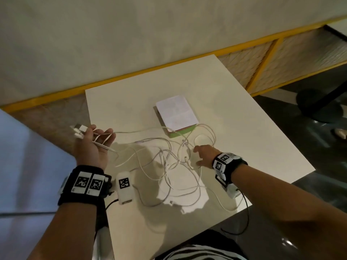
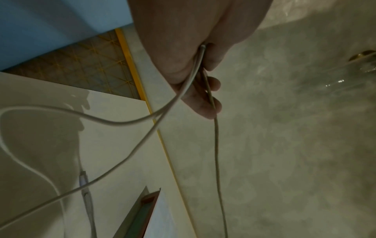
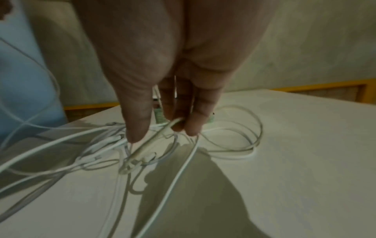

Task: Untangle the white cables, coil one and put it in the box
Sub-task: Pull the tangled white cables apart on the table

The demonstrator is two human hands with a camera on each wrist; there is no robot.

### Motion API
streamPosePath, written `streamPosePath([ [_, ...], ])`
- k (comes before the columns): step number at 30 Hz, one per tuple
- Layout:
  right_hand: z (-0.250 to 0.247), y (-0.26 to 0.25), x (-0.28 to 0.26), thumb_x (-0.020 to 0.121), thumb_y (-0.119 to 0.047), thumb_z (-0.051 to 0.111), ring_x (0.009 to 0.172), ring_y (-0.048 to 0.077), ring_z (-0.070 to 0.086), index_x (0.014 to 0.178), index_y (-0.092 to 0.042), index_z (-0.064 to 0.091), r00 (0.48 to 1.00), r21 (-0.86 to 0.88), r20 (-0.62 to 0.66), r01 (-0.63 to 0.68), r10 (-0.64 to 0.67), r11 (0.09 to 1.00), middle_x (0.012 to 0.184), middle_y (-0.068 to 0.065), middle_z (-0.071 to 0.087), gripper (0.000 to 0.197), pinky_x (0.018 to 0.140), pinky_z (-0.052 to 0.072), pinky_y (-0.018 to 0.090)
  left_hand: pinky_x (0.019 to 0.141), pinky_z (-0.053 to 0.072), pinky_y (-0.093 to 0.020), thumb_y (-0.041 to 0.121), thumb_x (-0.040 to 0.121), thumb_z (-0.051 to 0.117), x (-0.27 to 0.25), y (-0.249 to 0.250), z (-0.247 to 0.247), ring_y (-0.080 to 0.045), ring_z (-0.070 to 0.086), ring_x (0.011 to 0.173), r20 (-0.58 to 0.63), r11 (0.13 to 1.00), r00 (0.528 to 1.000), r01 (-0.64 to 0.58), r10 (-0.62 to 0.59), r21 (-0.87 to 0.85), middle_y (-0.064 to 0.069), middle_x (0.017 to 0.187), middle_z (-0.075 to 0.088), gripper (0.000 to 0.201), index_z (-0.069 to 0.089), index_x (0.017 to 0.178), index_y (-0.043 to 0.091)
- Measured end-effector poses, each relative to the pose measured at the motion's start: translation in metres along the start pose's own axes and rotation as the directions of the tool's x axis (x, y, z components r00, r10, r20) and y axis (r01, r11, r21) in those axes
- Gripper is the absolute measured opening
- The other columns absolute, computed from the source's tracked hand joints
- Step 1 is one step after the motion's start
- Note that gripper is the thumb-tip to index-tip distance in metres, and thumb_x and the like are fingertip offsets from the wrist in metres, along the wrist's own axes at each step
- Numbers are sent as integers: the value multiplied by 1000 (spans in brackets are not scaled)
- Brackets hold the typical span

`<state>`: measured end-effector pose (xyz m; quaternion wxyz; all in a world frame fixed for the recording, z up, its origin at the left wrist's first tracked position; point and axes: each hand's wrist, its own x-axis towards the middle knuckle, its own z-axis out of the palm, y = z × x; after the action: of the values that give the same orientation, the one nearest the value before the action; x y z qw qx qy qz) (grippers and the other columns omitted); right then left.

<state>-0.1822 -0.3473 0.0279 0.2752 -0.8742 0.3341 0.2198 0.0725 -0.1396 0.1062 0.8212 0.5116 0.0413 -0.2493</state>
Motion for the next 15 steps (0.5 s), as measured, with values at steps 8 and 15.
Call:
streamPosePath([
  [8, -67, 23, -51, 74, 7, 60, 64, -1, 58, 88, -24, 66, 864, 466, -500, 204, 66, 861, 77, -8, 65, 35, 68, 48, 9, 58, 54, -25, 22, 96, 41, 1, 4, -9, -10, 59, 54, -60, 999, 997, -37, 37, 16, 9, 60, 51, 22, 53, 77, 22],
  [15, -71, 99, -83, 81, 3, 60, 81, 21, 61, 93, -10, 71, 761, 361, -598, -26, 253, 932, 89, 8, 70, 20, 80, 42, 24, 46, 36, -17, 21, 96, 42, 6, 32, -29, -6, 41, 43, -203, 988, 972, -138, 122, -67, 11, 48, 42, 26, 52, 72, 22],
])
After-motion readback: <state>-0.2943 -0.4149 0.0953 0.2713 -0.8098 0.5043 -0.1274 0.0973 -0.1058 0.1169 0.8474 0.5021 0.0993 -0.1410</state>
